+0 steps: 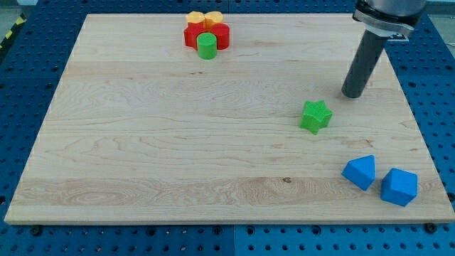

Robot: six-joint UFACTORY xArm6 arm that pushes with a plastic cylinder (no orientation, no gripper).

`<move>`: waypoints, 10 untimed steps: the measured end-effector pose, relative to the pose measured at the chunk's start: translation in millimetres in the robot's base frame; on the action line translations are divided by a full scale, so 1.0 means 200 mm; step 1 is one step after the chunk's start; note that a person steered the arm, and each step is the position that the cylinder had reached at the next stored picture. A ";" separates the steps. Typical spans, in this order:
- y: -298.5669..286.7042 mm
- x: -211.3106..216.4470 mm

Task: Slightly push the green star to the left

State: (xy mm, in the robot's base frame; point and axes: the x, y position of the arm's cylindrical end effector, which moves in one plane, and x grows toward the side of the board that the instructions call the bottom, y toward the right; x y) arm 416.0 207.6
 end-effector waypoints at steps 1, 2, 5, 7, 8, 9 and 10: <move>0.00 0.04; -0.03 0.13; -0.17 0.27; -0.26 0.33; -0.27 0.33; -0.27 0.33; -0.27 0.33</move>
State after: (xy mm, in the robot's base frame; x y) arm 481.6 153.9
